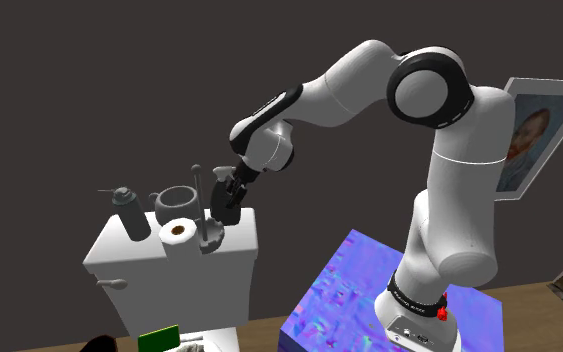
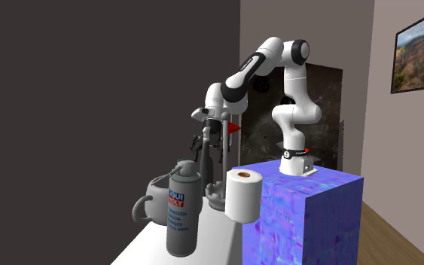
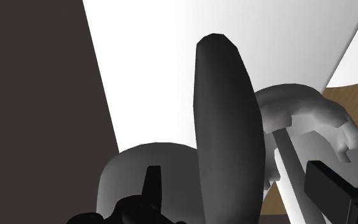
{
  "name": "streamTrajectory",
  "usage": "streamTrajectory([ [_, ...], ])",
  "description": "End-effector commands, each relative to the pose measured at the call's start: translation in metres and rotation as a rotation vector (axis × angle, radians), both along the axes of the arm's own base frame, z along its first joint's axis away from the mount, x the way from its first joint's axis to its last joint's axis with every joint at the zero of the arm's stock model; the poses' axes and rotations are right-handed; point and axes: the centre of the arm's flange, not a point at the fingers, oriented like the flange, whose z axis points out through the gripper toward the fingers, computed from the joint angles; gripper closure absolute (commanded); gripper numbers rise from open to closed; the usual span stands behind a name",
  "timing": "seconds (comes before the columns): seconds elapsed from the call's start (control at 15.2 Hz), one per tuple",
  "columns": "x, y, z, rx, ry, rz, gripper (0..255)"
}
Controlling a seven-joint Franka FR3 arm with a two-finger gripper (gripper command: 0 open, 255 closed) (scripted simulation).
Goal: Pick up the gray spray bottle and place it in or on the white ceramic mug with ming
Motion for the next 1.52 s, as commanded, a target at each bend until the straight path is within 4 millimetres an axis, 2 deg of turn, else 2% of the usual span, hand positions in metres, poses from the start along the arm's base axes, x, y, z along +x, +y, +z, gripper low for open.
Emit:
streamTrajectory([
  [0.0,0.0,0.0,-0.001,0.0,0.0,0.0,0],
  [0.26,0.0,0.0,-0.001,0.0,0.0,0.0,0],
  [0.33,0.0,0.0,-0.001,0.0,0.0,0.0,255],
  [0.92,0.0,0.0,-0.001,0.0,0.0,0.0,255],
  [1.45,0.0,0.0,0.041,0.0,0.0,0.0,255],
])
